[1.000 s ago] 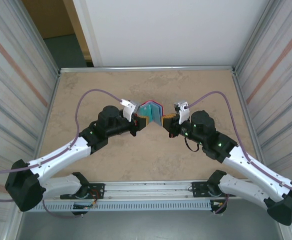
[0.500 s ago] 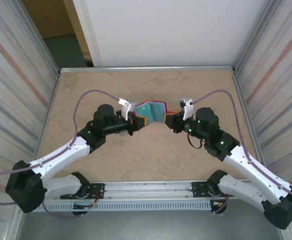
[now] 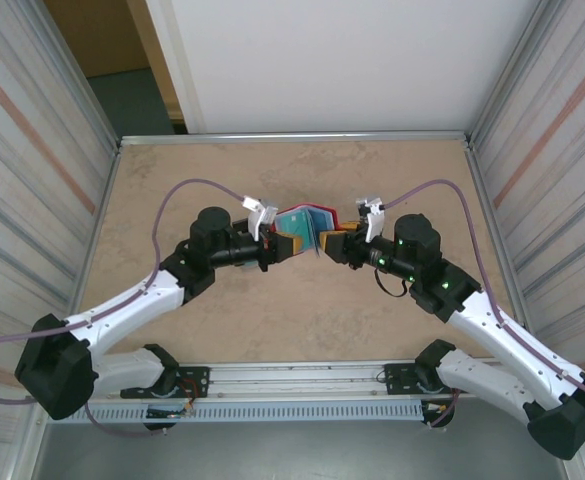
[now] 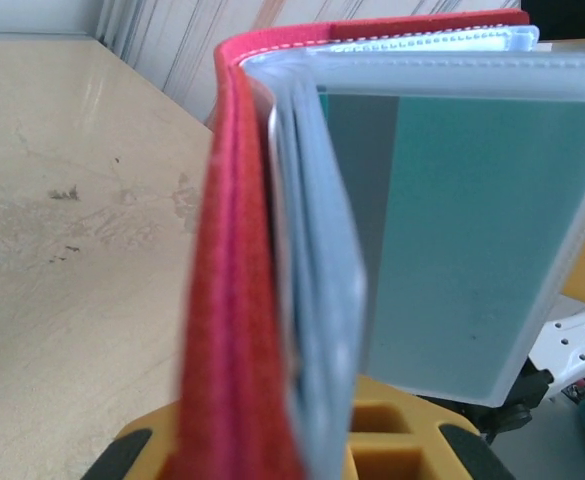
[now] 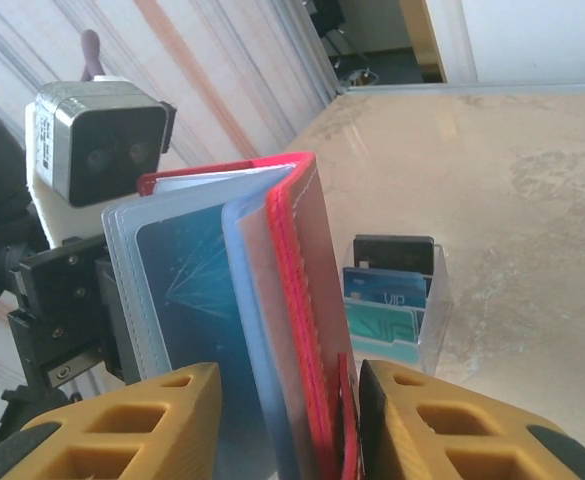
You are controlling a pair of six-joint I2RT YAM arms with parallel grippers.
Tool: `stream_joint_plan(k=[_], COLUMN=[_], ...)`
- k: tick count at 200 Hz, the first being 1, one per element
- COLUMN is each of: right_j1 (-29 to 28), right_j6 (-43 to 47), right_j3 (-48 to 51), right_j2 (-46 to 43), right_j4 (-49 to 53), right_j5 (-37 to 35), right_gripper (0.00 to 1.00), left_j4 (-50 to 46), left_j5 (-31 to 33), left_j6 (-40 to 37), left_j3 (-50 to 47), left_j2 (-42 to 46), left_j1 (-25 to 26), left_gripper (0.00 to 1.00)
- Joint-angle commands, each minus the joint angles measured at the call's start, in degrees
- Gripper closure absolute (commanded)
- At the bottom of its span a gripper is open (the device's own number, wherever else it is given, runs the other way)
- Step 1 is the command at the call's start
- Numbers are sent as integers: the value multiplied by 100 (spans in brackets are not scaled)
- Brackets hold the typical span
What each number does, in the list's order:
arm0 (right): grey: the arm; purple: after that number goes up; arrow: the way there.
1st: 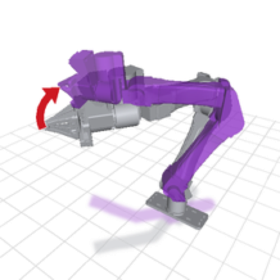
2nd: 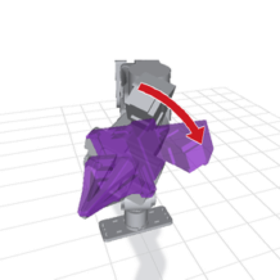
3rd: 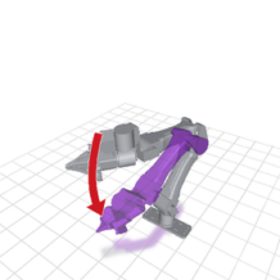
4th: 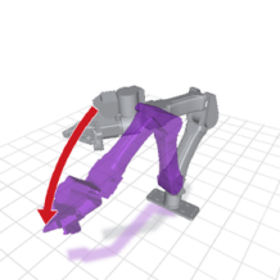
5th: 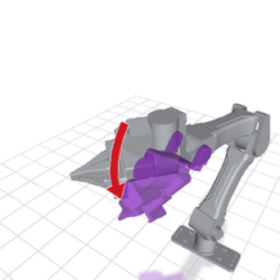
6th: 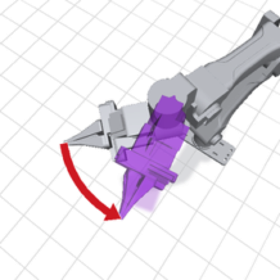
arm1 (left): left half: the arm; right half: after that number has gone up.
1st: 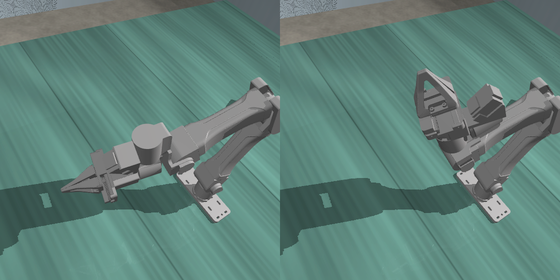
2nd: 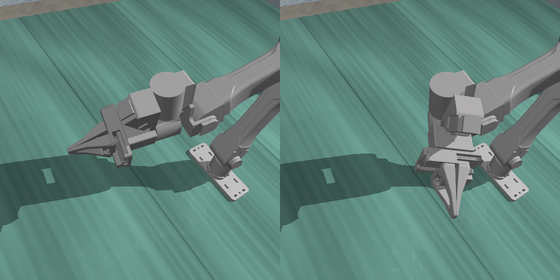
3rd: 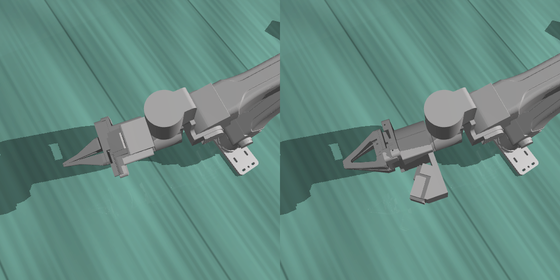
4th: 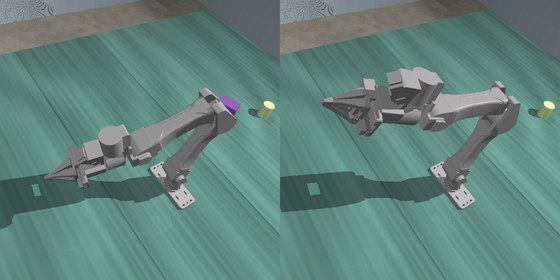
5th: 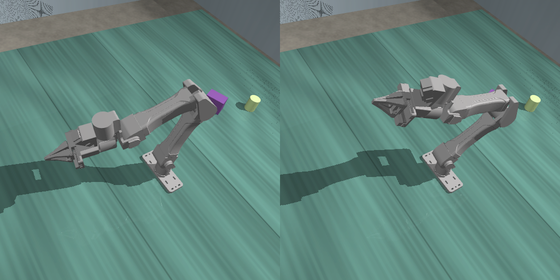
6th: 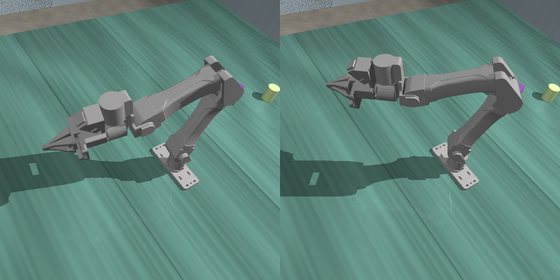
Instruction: Take the credit cards out of the card holder
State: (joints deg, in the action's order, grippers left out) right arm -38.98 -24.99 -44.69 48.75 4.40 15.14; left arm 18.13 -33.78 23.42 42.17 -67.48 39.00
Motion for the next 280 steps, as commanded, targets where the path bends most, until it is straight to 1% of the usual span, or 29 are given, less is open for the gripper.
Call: stream_joint_plan(k=[1,14,26,61,78,90,104,118,152,208,260,280], right_j1=[-1,-2,4,5,5,5,4,5,13,9,5,8], right_j6=[9,5,-12,-150,-197,-226,-262,-316,-396,-420,-432,-429], right_j3=[66,67,87,225,228,241,259,300,347,397,410,416], right_j2=[-101,-81,-59,-85,-70,-61,-50,-42,-41,-32,-41,-24], right_j4=[-192,-194,-244,-815,-905,-951,-1011,-1136,-1387,-1492,-1575,-1635], right_j5=[185,225,308,895,973,1015,1063,1183,1341,1411,1498,1546], right_gripper=[60,62,68,77,84,87,87,82,80,80,77,77], left_j4=[375,375,387,415,447,457,480,477,516,551,595,611], left_j5=[-243,-247,-239,-186,-203,-218,-232,-230,-270,-302,-374,-401], left_j6=[-8,-9,-11,-8,-4,7,4,5,35,49,75,85], left_j3=[38,45,54,54,55,63,72,82,89,99,112,123], left_j2=[-36,-63,-84,-115,-136,-152,-160,-175,-212,-218,-257,-272], left_j1=[18,13,21,18,19,19,17,21,19,16,20,15], left_gripper=[100,100,100,100,100,100,100,100,100,100,100,100])
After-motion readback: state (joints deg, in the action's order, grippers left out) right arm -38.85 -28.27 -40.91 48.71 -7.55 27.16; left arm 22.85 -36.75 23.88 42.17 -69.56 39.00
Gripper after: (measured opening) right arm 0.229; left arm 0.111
